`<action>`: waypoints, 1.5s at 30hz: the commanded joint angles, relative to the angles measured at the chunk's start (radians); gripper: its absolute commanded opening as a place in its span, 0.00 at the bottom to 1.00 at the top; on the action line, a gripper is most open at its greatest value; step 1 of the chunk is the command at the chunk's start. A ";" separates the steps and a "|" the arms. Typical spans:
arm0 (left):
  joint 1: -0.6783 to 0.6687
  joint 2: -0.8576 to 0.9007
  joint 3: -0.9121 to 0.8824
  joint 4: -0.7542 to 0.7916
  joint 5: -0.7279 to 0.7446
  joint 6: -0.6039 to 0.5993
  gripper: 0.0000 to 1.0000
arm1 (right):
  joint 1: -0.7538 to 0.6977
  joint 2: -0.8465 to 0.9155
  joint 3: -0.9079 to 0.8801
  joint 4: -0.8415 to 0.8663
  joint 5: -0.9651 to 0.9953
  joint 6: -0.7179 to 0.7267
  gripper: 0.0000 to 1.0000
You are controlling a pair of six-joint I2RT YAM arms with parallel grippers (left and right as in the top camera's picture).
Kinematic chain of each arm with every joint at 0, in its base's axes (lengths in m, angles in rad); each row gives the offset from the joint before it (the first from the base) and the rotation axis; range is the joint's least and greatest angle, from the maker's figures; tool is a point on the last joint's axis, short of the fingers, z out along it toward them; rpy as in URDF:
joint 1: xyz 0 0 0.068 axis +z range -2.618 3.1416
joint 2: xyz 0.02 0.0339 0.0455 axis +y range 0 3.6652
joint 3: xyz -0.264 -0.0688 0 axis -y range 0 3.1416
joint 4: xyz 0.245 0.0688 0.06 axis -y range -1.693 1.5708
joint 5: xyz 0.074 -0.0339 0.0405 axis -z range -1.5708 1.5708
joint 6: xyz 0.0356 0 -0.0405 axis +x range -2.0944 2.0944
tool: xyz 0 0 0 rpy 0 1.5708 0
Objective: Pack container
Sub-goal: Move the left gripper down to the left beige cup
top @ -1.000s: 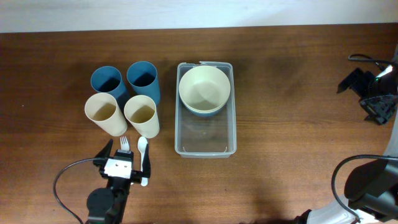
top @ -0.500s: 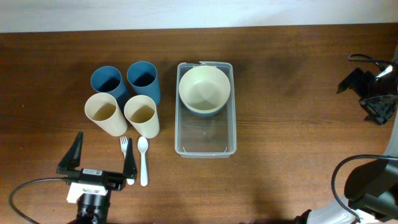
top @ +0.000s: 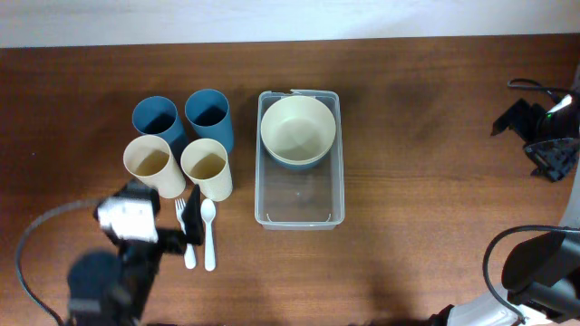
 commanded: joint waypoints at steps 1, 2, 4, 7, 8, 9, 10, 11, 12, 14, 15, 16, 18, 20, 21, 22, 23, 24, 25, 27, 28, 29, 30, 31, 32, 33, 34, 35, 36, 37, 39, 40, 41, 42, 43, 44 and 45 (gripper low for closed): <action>0.002 0.200 0.262 -0.142 -0.005 -0.023 1.00 | -0.003 -0.022 0.016 -0.001 0.006 -0.006 0.99; 0.002 0.265 0.347 -0.212 -0.015 -0.023 1.00 | -0.003 -0.022 0.016 -0.001 0.006 -0.006 0.99; 0.002 0.370 0.493 -0.339 -0.052 -0.023 1.00 | -0.003 -0.022 0.016 -0.001 0.006 -0.006 0.99; 0.002 0.523 0.703 -0.510 -0.111 -0.013 1.00 | -0.003 -0.022 0.016 -0.001 0.006 -0.006 0.99; 0.002 0.571 0.763 -0.547 -0.115 0.004 1.00 | -0.003 -0.022 0.016 -0.001 0.006 -0.006 0.99; 0.002 0.607 0.806 -0.574 -0.102 0.007 1.00 | -0.003 -0.022 0.016 -0.001 0.006 -0.006 0.99; 0.002 0.638 0.843 -0.608 -0.078 0.008 1.00 | -0.003 -0.022 0.016 -0.001 0.006 -0.006 0.99; 0.002 0.668 0.871 -0.641 -0.079 0.022 1.00 | -0.003 -0.022 0.016 -0.001 0.006 -0.006 0.99; 0.003 0.689 0.882 -0.652 -0.097 0.054 1.00 | -0.003 -0.022 0.016 -0.001 0.006 -0.006 0.99; 0.009 0.727 0.883 -0.675 -0.174 0.039 1.00 | -0.003 -0.022 0.016 -0.001 0.006 -0.006 0.99; 0.019 0.747 0.883 -0.692 -0.190 -0.006 1.00 | -0.003 -0.022 0.016 -0.001 0.006 -0.006 0.99; 0.035 0.768 0.883 -0.713 -0.188 -0.061 1.00 | -0.003 -0.022 0.016 -0.001 0.006 -0.006 0.99; 0.073 0.808 0.883 -0.758 -0.189 -0.153 1.00 | -0.003 -0.022 0.016 -0.001 0.006 -0.006 0.99; 0.121 0.843 0.883 -0.788 -0.180 -0.211 1.00 | -0.003 -0.022 0.016 -0.001 0.006 -0.006 0.99; 0.158 0.866 0.883 -0.796 -0.151 -0.216 1.00 | -0.003 -0.022 0.016 -0.001 0.006 -0.006 0.99; 0.177 0.879 0.883 -0.796 -0.131 -0.214 1.00 | -0.003 -0.022 0.016 -0.001 0.006 -0.006 0.99; 0.195 0.892 0.883 -0.796 -0.121 -0.213 1.00 | -0.003 -0.022 0.016 -0.001 0.006 -0.006 0.99; 0.213 0.905 0.883 -0.793 -0.121 -0.213 1.00 | -0.003 -0.022 0.016 -0.001 0.006 -0.006 0.99; 0.230 0.919 0.883 -0.790 -0.121 -0.213 1.00 | -0.003 -0.022 0.016 -0.001 0.006 -0.006 0.99; 0.253 0.944 0.883 -0.791 -0.117 -0.213 1.00 | -0.003 -0.022 0.016 -0.001 0.006 -0.006 0.99; 0.259 0.960 0.882 -0.792 -0.116 -0.213 1.00 | -0.003 -0.022 0.016 -0.001 0.006 -0.006 0.99; 0.264 0.974 0.881 -0.790 -0.117 -0.212 1.00 | -0.003 -0.022 0.016 -0.001 0.006 -0.006 0.99; 0.267 0.991 0.880 -0.787 -0.116 -0.208 1.00 | -0.003 -0.022 0.016 -0.001 0.006 -0.006 0.99; 0.269 1.009 0.880 -0.781 -0.116 -0.204 1.00 | -0.003 -0.022 0.016 -0.001 0.006 -0.006 0.99; 0.269 1.030 0.880 -0.773 -0.109 -0.192 1.00 | -0.003 -0.022 0.016 -0.001 0.006 -0.006 0.99; 0.269 1.048 0.880 -0.766 -0.103 -0.190 1.00 | -0.003 -0.022 0.016 -0.001 0.006 -0.006 0.99; 0.269 1.066 0.880 -0.761 -0.097 -0.190 1.00 | -0.003 -0.022 0.016 -0.001 0.006 -0.006 0.99; 0.270 1.088 0.880 -0.758 -0.094 -0.190 1.00 | -0.003 -0.022 0.016 -0.001 0.006 -0.006 0.99; 0.272 1.106 0.880 -0.758 -0.090 -0.191 1.00 | -0.003 -0.022 0.016 -0.001 0.006 -0.006 0.99; 0.274 1.123 0.880 -0.760 -0.081 -0.192 0.99 | -0.003 -0.022 0.016 -0.001 0.006 -0.006 0.99; 0.279 1.155 0.880 -0.773 -0.076 -0.224 0.99 | -0.003 -0.022 0.016 -0.001 0.006 -0.006 0.99; 0.284 1.168 0.880 -0.778 -0.076 -0.238 0.97 | -0.003 -0.022 0.016 -0.001 0.006 -0.006 0.99; 0.288 1.180 0.880 -0.781 -0.075 -0.246 0.97 | -0.003 -0.022 0.016 -0.001 0.006 -0.006 0.99; 0.293 1.189 0.880 -0.781 -0.076 -0.252 0.96 | -0.003 -0.022 0.016 -0.001 0.006 -0.006 0.99; 0.302 1.204 0.880 -0.781 -0.076 -0.256 0.96 | -0.003 -0.022 0.016 -0.001 0.006 -0.006 0.99; 0.308 1.208 0.879 -0.781 -0.076 -0.256 0.96 | -0.003 -0.022 0.016 -0.001 0.006 -0.006 0.99; 0.314 1.212 0.878 -0.781 -0.076 -0.256 0.97 | -0.003 -0.022 0.016 -0.001 0.006 -0.006 0.99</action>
